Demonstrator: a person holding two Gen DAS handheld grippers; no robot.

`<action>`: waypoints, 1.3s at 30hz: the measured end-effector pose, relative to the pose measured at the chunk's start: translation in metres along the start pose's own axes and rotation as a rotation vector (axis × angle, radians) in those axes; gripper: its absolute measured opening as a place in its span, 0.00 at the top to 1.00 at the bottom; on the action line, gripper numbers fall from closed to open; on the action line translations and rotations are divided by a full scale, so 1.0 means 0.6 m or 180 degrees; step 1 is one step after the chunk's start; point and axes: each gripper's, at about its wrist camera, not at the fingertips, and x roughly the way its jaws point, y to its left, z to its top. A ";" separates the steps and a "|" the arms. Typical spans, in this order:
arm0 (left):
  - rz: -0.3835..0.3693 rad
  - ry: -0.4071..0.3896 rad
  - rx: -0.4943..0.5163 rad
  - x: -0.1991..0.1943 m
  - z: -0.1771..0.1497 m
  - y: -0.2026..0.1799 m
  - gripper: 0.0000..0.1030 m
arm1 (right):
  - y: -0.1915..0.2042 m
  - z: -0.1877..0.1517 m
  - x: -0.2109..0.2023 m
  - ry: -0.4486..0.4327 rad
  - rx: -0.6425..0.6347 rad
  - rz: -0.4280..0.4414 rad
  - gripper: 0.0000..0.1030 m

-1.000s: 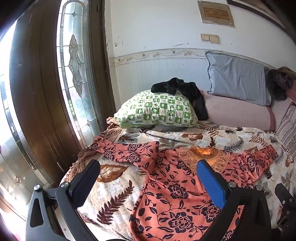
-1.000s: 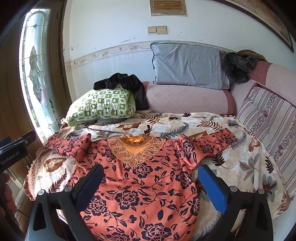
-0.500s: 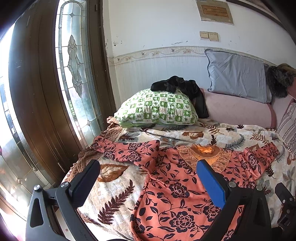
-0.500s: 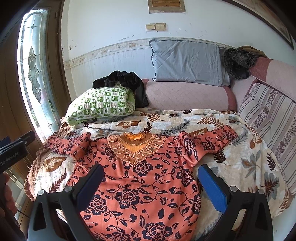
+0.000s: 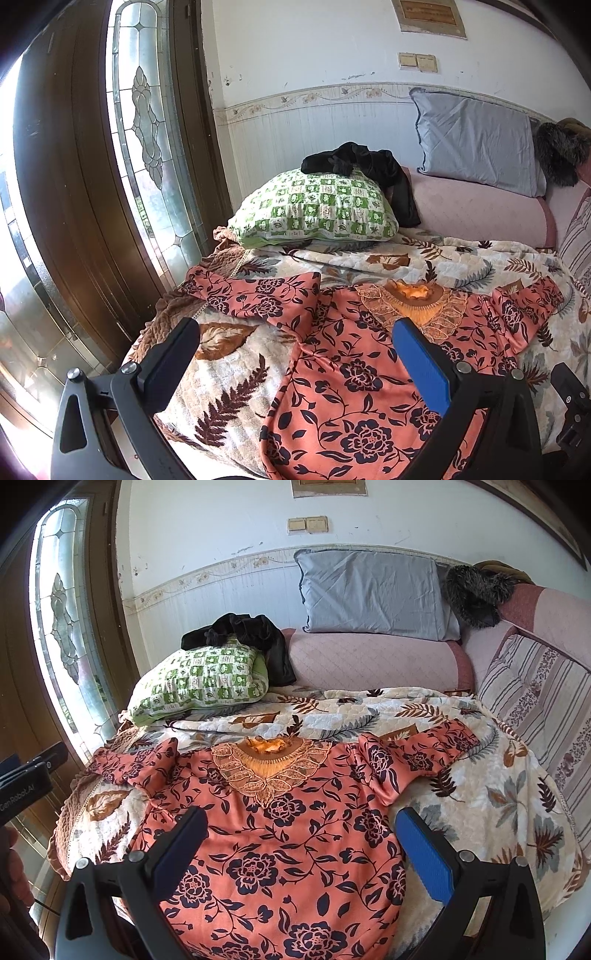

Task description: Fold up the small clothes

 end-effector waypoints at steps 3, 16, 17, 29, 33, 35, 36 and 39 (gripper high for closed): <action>0.0016 0.0028 0.0021 0.011 -0.002 -0.007 0.00 | -0.004 -0.001 0.013 0.0025 -0.0022 -0.0023 0.00; 0.0071 0.0184 0.0120 0.082 0.003 -0.043 0.00 | -0.035 0.010 0.088 0.0142 0.0090 -0.0059 0.00; 0.0060 0.0206 0.0129 0.093 0.003 -0.050 0.00 | -0.040 0.011 0.096 0.0176 0.0107 -0.0069 0.00; -0.0381 0.1129 0.0479 0.380 -0.082 -0.233 0.00 | -0.380 0.043 0.261 0.0262 0.1308 0.0030 0.00; -0.0676 0.1041 0.0449 0.392 -0.096 -0.263 0.00 | -0.579 0.043 0.344 0.0359 0.2272 0.0109 0.19; -0.0854 0.0897 0.0468 0.391 -0.096 -0.271 0.00 | -0.649 0.048 0.385 0.0407 0.2599 0.0185 0.26; -0.0917 0.0854 0.0481 0.393 -0.096 -0.274 0.00 | -0.672 0.053 0.403 0.0425 0.2641 0.0125 0.27; -0.1100 0.0871 0.0539 0.411 -0.098 -0.281 0.00 | -0.718 0.065 0.455 0.0434 0.2801 0.0046 0.38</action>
